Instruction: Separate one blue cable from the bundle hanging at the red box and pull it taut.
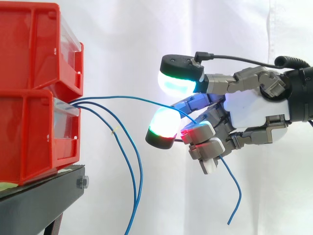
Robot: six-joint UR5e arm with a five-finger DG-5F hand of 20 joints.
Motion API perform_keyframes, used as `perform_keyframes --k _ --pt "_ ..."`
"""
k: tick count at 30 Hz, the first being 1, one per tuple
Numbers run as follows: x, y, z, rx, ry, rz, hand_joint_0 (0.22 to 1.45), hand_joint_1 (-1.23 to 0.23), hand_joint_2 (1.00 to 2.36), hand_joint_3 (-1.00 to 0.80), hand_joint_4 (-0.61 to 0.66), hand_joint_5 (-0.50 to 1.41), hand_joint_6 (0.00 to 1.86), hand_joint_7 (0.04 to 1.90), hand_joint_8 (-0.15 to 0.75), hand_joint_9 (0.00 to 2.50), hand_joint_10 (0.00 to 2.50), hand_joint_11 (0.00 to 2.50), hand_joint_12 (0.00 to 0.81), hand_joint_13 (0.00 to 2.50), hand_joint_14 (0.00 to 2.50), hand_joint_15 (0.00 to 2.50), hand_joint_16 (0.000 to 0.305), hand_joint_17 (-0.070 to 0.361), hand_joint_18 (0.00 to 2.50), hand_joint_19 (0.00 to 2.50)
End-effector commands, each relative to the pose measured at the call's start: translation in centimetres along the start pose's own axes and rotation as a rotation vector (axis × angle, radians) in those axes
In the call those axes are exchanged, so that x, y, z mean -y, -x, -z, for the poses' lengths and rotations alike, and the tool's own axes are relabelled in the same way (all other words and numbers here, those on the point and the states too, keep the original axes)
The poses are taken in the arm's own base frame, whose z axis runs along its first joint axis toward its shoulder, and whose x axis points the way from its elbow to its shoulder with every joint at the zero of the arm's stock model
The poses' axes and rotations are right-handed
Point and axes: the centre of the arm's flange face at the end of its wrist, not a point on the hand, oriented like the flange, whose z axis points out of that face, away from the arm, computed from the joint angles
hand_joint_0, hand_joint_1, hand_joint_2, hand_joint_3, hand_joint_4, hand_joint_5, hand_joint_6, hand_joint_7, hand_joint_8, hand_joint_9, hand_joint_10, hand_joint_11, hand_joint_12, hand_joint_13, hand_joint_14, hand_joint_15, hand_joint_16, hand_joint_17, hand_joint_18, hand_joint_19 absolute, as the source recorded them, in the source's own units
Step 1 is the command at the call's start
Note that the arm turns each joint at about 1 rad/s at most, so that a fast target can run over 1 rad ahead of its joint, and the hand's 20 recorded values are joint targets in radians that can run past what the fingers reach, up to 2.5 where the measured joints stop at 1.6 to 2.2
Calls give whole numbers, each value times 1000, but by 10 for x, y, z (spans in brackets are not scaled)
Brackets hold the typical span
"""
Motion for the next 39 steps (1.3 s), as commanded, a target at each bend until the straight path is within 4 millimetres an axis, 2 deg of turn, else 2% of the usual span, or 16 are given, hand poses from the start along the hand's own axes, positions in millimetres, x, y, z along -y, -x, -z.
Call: perform_keyframes --k 1,8,12,19,23,26,30,33,35,39 --pt "0 -2 0 0 0 -1 609 -579 1010 -408 159 -190 836 1039 282 1190 2 1611 315 1162 2 1566 43 96 808 818" --pt "-2 -2 0 2 4 -4 627 -655 1009 -406 159 -196 852 1011 277 1179 15 1660 310 1163 3 1560 43 96 813 800" --pt "0 -3 1 0 -2 -5 644 -672 1017 -330 127 -197 877 1020 276 1170 123 1629 313 1168 3 1552 42 94 814 811" --pt "-2 -3 2 14 -4 -23 643 -675 1024 -236 103 -196 901 1016 277 1173 159 1599 317 1172 3 1555 42 94 817 811" --pt "0 -4 2 27 -8 -42 647 -677 1024 -234 100 -194 903 1020 273 1165 147 1625 318 1164 4 1567 42 95 814 822" --pt "-1 -5 2 31 -10 -50 641 -678 1017 -324 129 -195 891 1001 279 1148 88 1635 315 1134 4 1576 43 96 788 819" --pt "-1 -6 3 29 -11 -55 577 -578 1000 -500 156 -192 872 994 287 1152 33 1649 324 1129 2 1593 44 98 778 816" --pt "-1 -7 3 28 -10 -55 561 -514 1000 -500 162 -190 867 992 292 1156 39 1616 328 1131 1 1589 44 99 774 813" --pt "-1 -7 3 28 -10 -55 603 -437 1002 -479 151 -185 860 1006 280 1164 0 1638 318 1122 1 1592 42 95 757 821" --pt "-1 -7 3 28 -9 -56 627 -460 1018 -330 146 -182 862 1015 277 1169 0 1636 318 1121 3 1590 42 94 755 813"
